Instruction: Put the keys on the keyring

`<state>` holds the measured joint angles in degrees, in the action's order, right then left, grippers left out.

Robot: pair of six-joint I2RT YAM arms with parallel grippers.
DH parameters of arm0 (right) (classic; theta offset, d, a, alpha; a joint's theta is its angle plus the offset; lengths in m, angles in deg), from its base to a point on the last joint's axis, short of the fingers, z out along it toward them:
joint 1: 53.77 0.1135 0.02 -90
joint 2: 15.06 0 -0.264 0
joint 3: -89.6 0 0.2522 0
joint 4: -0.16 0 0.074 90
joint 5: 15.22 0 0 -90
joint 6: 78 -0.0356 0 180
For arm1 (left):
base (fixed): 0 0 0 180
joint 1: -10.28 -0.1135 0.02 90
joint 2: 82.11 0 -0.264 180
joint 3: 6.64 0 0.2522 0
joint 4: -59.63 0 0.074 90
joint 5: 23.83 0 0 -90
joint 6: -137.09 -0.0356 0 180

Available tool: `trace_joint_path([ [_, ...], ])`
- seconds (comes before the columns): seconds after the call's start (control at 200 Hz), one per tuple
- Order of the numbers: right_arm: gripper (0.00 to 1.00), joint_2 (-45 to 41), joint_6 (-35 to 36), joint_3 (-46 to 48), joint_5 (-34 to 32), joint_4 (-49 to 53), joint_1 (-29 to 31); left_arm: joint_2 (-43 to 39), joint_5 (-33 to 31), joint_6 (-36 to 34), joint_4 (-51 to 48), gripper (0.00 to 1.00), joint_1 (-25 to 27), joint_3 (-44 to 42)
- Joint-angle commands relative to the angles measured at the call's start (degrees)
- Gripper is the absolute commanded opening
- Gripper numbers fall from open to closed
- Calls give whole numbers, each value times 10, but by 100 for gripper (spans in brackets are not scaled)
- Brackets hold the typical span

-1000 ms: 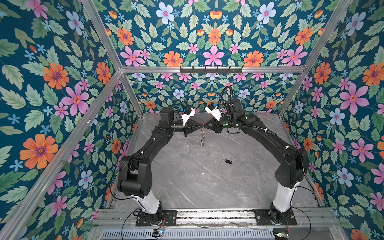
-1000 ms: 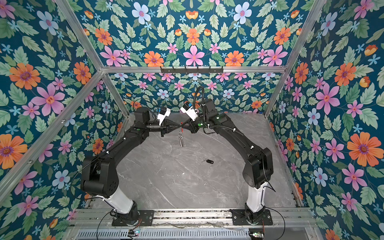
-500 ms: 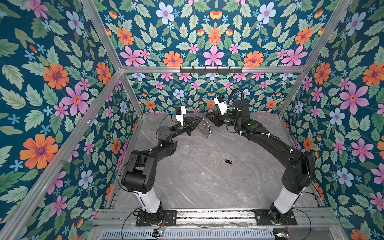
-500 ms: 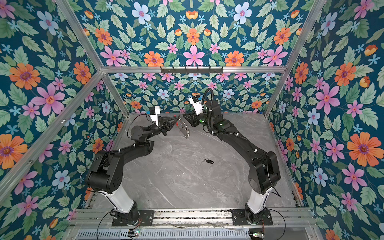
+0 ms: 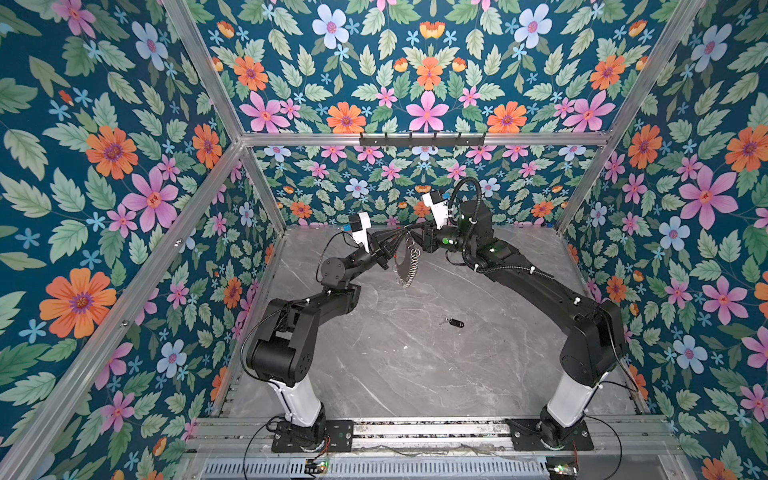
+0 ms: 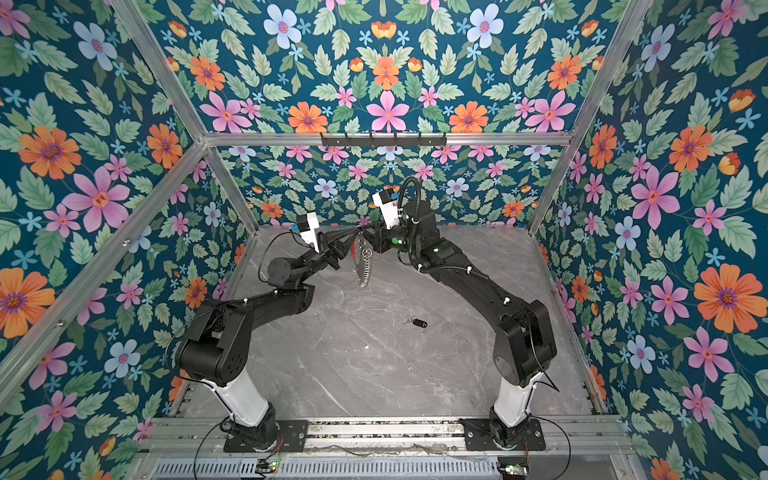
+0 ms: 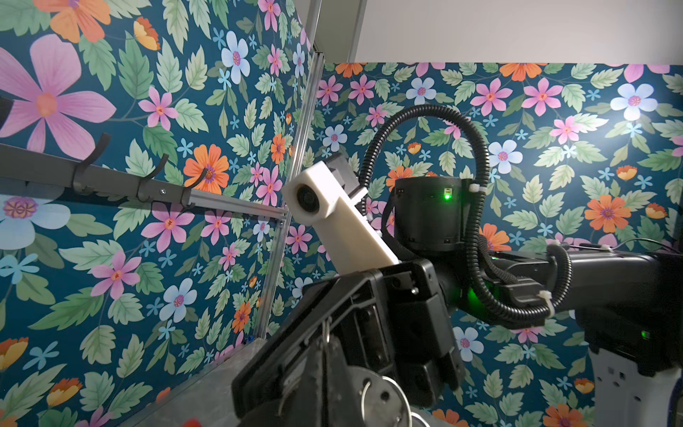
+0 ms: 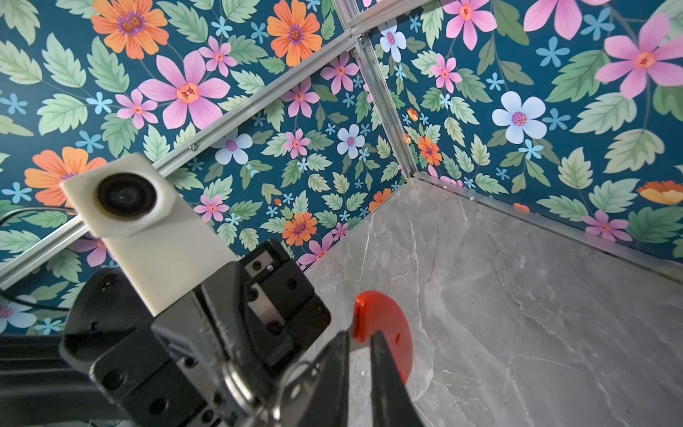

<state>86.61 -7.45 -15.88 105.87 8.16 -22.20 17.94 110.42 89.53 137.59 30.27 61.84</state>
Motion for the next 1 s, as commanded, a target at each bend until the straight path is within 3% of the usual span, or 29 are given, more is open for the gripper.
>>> trace_joint_path([
  [0.0,15,-9,-21,5,-34,-18,1,4,-42,-7,41,0,6,1],
  [0.27,22,-36,-33,18,-27,-14,-40,9,-45,17,41,0,10,12],
  [0.61,10,-32,-138,58,176,-228,-61,32,-49,72,40,0,11,43],
  [0.875,9,-17,-171,52,197,-258,-60,33,-55,88,41,0,11,48],
  [0.995,15,-10,-180,49,199,-265,-60,36,-54,101,41,0,11,52],
])
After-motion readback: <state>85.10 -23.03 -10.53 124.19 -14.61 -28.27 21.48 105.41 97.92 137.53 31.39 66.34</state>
